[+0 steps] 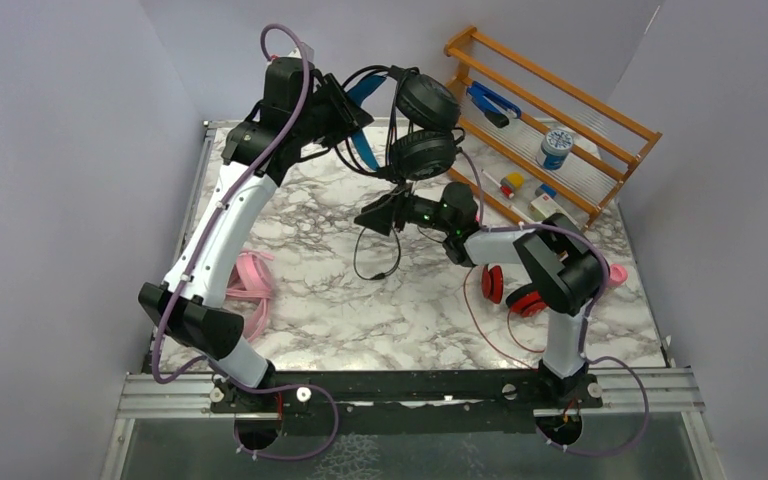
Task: Wrap the headphones
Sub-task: Wrap the headphones cable around the headphones.
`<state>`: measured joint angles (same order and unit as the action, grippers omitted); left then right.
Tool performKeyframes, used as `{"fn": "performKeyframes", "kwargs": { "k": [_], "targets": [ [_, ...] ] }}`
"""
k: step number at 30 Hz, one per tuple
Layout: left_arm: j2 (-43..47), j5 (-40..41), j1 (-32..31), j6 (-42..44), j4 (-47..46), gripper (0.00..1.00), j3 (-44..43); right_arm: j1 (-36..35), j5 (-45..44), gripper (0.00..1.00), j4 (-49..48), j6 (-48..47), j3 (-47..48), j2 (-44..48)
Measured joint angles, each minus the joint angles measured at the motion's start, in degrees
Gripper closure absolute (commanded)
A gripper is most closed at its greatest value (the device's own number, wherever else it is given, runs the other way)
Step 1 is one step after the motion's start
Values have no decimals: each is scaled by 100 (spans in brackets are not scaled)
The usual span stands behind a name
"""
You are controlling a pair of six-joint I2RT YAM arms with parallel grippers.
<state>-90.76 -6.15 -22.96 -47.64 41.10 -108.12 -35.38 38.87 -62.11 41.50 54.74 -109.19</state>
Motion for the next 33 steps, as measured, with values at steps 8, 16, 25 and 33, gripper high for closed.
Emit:
{"fn": "performKeyframes", "kwargs": {
  "k": [8, 16, 25, 33],
  "targets": [
    [96, -234, 2, -20, -114, 100, -181, 144, 55, 47, -273, -127, 610, -612],
    [118, -470, 2, -13, -168, 100, -507, 315, 155, 87, -546, -7, 767, -859],
    [334, -612, 2, 326, -181, 100, -208, 693, 262, 100, -590, 267, 903, -922],
    [914, -612, -280, 1899, -391, 100, 1058, 1499, 1141, 100, 1250, -125, 1298, -745]
  ]
}}
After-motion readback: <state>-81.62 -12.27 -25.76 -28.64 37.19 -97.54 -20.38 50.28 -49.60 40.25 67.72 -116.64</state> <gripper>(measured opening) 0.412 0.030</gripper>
